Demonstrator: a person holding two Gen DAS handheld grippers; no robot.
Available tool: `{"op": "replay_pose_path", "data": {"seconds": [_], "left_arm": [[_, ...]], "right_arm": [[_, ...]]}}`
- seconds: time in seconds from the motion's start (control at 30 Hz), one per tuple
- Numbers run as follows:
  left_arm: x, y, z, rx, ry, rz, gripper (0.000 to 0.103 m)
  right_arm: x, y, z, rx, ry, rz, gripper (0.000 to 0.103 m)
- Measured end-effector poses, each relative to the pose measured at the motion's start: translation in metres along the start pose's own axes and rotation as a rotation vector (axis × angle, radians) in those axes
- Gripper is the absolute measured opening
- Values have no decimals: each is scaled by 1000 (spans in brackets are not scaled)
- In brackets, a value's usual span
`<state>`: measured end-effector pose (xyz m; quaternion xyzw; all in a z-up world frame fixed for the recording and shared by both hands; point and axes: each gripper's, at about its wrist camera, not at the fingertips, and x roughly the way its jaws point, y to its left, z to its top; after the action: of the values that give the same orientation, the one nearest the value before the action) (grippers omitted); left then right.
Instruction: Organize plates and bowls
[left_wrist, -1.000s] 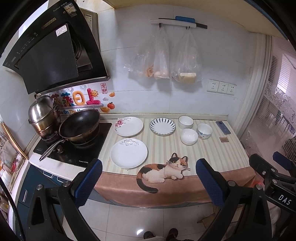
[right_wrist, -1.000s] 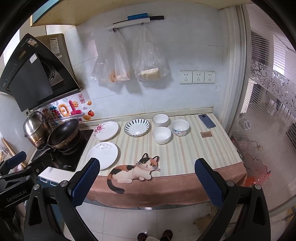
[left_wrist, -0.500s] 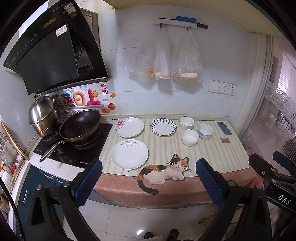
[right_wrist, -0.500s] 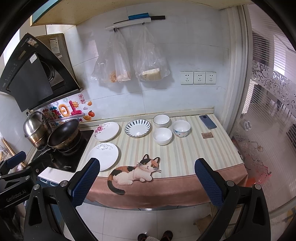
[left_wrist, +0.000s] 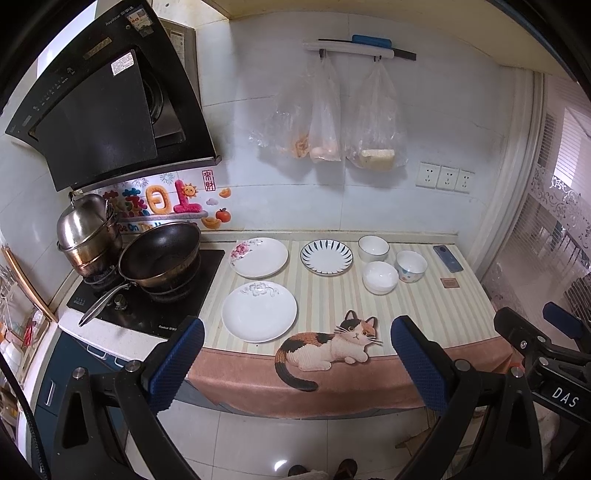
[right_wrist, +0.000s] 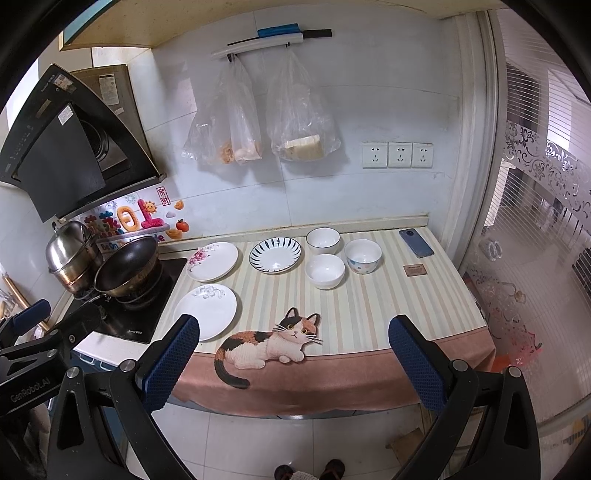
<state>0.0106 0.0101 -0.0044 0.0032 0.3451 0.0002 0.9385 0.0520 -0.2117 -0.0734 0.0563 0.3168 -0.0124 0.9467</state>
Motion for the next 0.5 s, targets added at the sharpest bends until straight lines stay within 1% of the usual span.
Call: {"op": "replay_pose_path", "data": {"seconds": [0.2, 0.37, 0.5], "left_arm": [[2, 1, 7, 5, -9, -1, 103], [2, 0, 4, 7, -10, -4, 103], [6, 5, 3, 8, -9, -20, 103]], "right_arm": [[4, 2, 2, -1, -4, -1, 103], [5, 3, 4, 4, -3, -3, 103], [9, 6, 5, 15, 2, -11, 103]]}}
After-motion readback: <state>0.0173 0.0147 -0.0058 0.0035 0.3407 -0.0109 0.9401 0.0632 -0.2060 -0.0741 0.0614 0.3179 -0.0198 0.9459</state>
